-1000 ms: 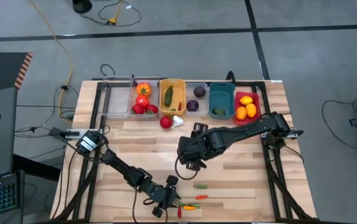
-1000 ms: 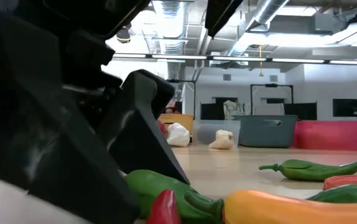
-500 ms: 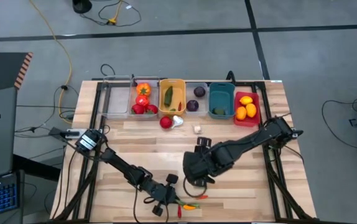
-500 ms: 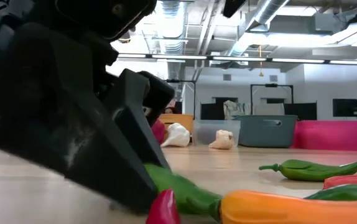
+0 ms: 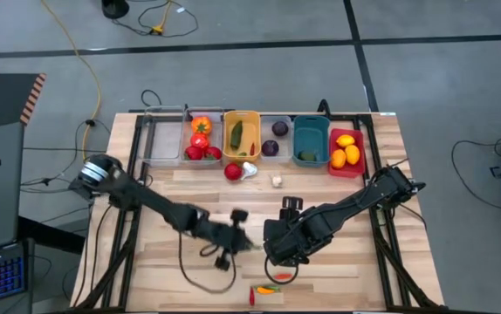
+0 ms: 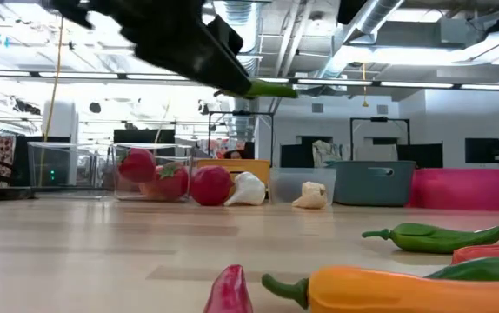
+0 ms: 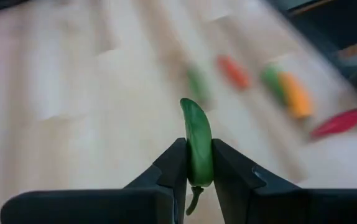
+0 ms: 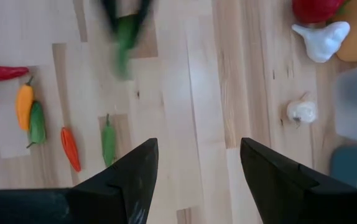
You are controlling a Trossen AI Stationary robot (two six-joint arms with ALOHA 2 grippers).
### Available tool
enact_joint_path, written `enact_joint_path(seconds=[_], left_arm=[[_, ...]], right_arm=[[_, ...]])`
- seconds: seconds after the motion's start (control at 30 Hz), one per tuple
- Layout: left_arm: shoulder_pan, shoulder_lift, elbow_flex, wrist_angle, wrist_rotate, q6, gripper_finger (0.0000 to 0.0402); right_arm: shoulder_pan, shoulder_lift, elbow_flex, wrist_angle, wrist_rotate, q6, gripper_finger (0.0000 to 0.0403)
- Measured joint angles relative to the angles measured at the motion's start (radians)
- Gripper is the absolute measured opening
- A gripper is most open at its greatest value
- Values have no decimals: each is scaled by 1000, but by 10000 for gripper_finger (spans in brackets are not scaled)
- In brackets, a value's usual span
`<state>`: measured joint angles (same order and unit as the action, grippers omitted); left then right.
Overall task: Sort produce into baskets
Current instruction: Put the green chili pepper into the yellow bin
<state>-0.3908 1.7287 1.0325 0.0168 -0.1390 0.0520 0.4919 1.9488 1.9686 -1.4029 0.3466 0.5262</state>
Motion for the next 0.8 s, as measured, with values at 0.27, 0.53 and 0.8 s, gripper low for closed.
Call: enact_joint_path(seconds=[0.27,0.53,0.8], left_arm=[[223,-207,0,-225,-214,111,56],[490,-271,0,-240,-234,176,76],[687,-271,0,-227,-185,185,135]], right_arm=[[0,0,0,2,-2,0,255],[-1,0,-9,22,-4,-3,255],[-3,0,-9,24,-5,-3,255]])
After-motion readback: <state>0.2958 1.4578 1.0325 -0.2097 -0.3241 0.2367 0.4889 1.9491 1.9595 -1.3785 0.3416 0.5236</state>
